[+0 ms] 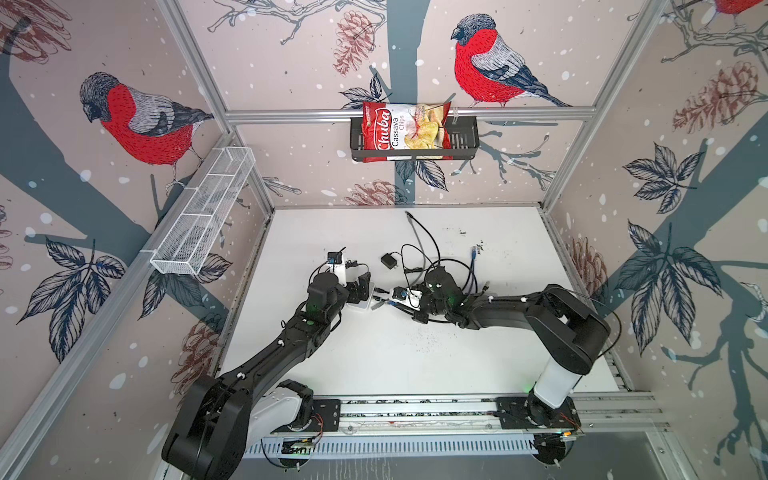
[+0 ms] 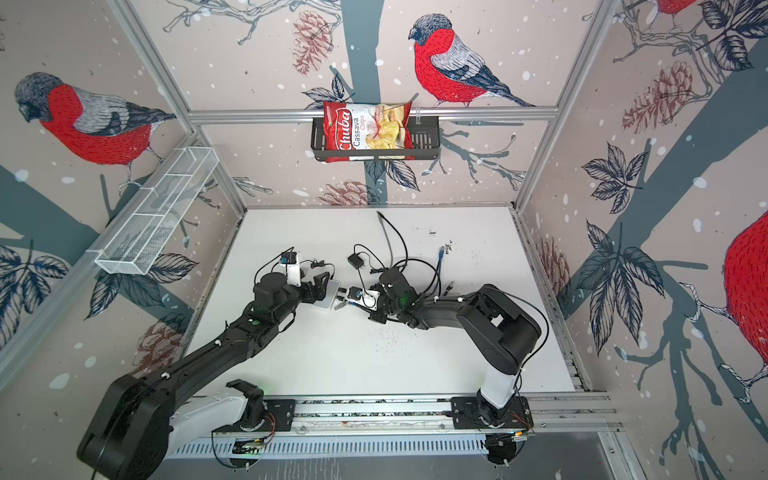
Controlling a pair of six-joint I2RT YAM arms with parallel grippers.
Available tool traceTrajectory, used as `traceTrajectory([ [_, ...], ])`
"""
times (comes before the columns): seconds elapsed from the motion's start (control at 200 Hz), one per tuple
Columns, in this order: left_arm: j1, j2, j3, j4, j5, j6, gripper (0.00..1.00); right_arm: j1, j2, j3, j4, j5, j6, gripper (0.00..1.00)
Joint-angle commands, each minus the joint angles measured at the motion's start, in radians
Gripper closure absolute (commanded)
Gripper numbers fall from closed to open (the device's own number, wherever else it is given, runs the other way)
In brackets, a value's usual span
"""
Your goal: Insert the plug into the switch port
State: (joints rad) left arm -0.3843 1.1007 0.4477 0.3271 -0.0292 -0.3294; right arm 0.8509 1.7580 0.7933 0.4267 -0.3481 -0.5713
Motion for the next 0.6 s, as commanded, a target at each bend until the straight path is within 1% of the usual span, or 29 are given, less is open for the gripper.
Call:
traceTrajectory([
  [0.0, 0.005, 0.017, 0.010, -0.085, -0.040, -0.101, 0.10, 0.012, 0.011, -0.012, 0.081, 0.047, 0.061, 0.99],
  [0.075, 0.008, 0.037, 0.016, -0.119, -0.051, -0.131, 0.10, 0.015, 0.009, -0.023, 0.100, 0.052, 0.074, 1.00],
  [0.275, 0.017, 0.075, 0.015, -0.160, -0.083, -0.161, 0.10, 0.020, 0.012, -0.039, 0.130, 0.079, 0.098, 0.99],
  [0.385, 0.025, 0.109, 0.020, -0.160, -0.066, -0.166, 0.10, 0.025, 0.025, -0.030, 0.140, 0.097, 0.105, 0.99],
  [0.595, 0.033, 0.195, 0.020, -0.103, -0.020, -0.181, 0.10, 0.051, 0.049, -0.006, 0.131, 0.088, 0.096, 0.99],
])
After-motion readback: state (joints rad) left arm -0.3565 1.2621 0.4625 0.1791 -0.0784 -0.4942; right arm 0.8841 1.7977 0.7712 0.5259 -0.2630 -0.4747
